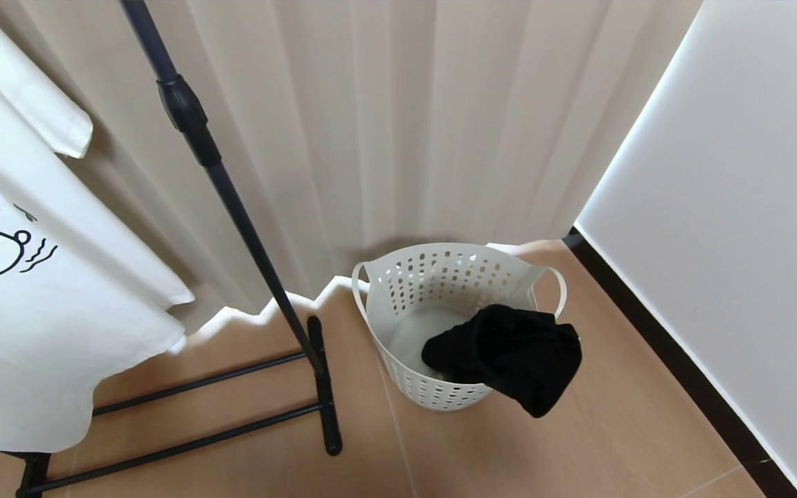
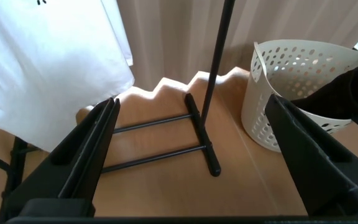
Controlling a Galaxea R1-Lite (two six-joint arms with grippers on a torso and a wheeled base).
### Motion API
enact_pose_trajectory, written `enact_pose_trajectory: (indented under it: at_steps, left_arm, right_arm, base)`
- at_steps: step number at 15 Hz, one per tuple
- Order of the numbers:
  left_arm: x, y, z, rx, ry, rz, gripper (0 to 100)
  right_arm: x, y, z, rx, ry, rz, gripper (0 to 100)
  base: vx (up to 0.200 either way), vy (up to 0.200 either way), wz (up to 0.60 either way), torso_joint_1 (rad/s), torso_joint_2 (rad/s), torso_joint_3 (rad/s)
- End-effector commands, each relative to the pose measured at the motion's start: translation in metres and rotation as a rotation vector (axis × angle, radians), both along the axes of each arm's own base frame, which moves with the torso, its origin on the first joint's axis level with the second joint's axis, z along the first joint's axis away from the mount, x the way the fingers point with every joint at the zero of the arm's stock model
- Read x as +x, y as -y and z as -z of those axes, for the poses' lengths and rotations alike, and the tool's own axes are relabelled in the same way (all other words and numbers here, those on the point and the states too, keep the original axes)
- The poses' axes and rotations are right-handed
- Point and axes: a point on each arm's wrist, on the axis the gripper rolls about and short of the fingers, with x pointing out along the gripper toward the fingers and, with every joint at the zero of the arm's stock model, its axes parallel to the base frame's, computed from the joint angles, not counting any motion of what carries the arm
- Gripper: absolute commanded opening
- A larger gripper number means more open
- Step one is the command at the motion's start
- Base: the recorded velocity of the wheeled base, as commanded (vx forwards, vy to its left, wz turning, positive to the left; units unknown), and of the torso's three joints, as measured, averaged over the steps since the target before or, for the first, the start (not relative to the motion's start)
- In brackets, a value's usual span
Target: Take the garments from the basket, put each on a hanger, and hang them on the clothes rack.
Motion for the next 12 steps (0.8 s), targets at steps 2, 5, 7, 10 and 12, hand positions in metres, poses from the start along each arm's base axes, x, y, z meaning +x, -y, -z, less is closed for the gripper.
enact_pose_trajectory:
  at_steps: [2,5,7,10,12]
  left_arm:
    - [0.0001,0.0000,-0.0001,0.000,0.000,-0.001,100]
    - [0.0001,0.0000,-0.0001,0.000,0.000,-0.001,100]
    - [0.0001,0.0000,-0.0001,-0.002,0.000,-0.002,100]
    - [0.0001,-0.0001,-0.0002,-0.002,0.001,-0.004,100]
    - [0.0000,0.0000,-0.0004,0.000,0.003,-0.002,100]
  right_arm:
    - [0.0000,0.0000,0.0000,0.000,0.001,-0.001,100]
    - [0.0000,0.0000,0.0004,-0.002,-0.003,0.000,100]
    - [0.0000,0.0000,0.0009,-0.005,-0.007,0.001,100]
    - [0.0009,0.0000,0.0019,-0.008,-0.030,0.003,100]
    - [0.0064,0.0000,0.0019,-0.009,-0.114,0.005,100]
  base:
    - [0.000,0.000,0.00,0.010,0.01,-0.193]
    - [0.000,0.000,0.00,0.001,0.01,-0.198]
    - [0.000,0.000,0.00,0.005,0.00,-0.200]
    - [0.000,0.000,0.00,0.001,0.00,-0.178]
    - [0.000,0.000,0.00,0.006,0.00,-0.038]
